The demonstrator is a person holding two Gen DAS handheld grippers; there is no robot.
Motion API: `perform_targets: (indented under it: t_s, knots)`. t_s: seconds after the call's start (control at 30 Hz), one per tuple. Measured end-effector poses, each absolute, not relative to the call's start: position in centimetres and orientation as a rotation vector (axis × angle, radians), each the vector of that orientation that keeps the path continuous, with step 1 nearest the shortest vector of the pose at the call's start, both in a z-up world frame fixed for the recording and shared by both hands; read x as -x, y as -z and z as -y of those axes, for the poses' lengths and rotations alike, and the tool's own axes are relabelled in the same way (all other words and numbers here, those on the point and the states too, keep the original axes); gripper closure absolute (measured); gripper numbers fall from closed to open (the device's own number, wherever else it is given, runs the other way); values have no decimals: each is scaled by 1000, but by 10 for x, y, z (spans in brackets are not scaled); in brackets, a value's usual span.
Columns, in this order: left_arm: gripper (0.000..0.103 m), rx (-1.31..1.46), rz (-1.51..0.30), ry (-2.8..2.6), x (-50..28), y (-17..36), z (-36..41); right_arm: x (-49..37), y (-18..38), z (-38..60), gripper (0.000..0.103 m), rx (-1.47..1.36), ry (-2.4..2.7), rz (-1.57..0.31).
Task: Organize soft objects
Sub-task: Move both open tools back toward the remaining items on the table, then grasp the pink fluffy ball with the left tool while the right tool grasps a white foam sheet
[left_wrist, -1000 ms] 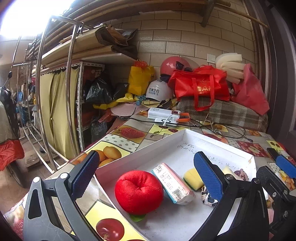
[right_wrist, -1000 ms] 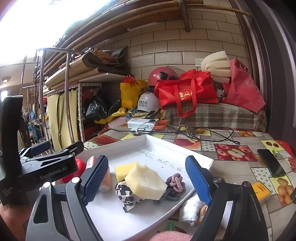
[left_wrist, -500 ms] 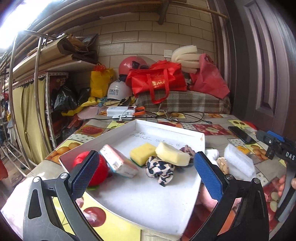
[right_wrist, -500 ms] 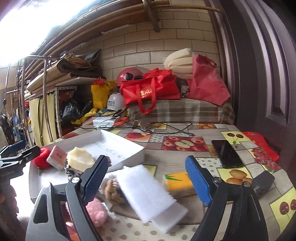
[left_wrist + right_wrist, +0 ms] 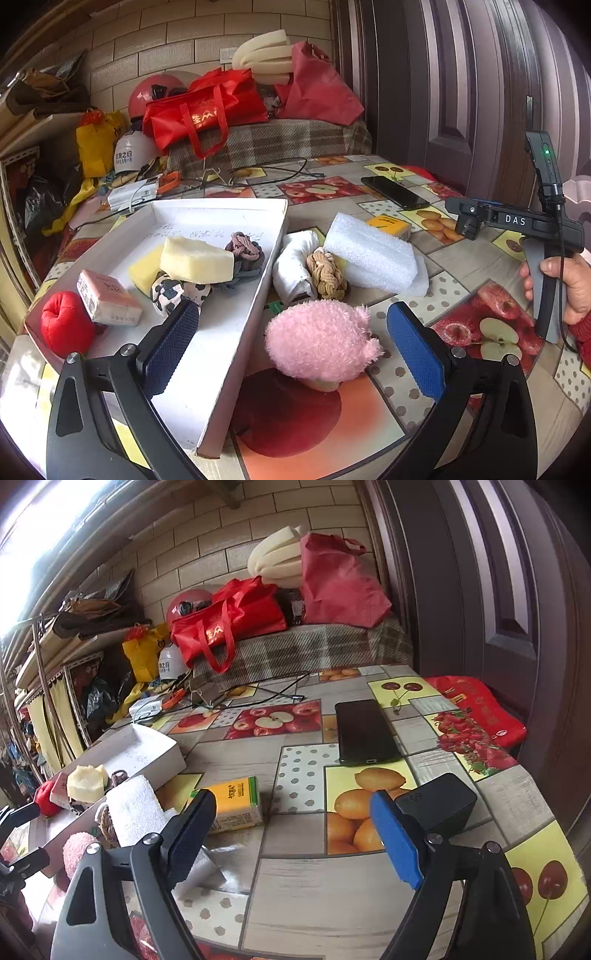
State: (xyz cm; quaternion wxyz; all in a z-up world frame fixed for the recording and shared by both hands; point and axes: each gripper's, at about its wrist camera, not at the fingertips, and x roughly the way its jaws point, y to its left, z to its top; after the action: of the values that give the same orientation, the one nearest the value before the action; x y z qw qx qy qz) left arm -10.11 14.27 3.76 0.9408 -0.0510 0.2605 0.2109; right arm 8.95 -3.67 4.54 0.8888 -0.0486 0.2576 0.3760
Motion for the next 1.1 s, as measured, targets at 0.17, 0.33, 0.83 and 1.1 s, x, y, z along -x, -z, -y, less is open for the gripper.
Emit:
perform_targets:
  t_s: [0.17,0.33,0.83,1.1]
  knots:
    - [0,91,-548,-367,99,-35,-139,-67,-49,18,17,138,-989,-462]
    - [0,14,-633,-350,81,-28,-127,-29,-44,-31,17,351,-1147,-423]
    - [34,28,-762,-350,61,-12,-132,-36,-30,-65,48,456,-1120,-513]
    - [37,-32,-772,-317,56,-12,-117,-44,-44,-38,48,300,-1064,-453]
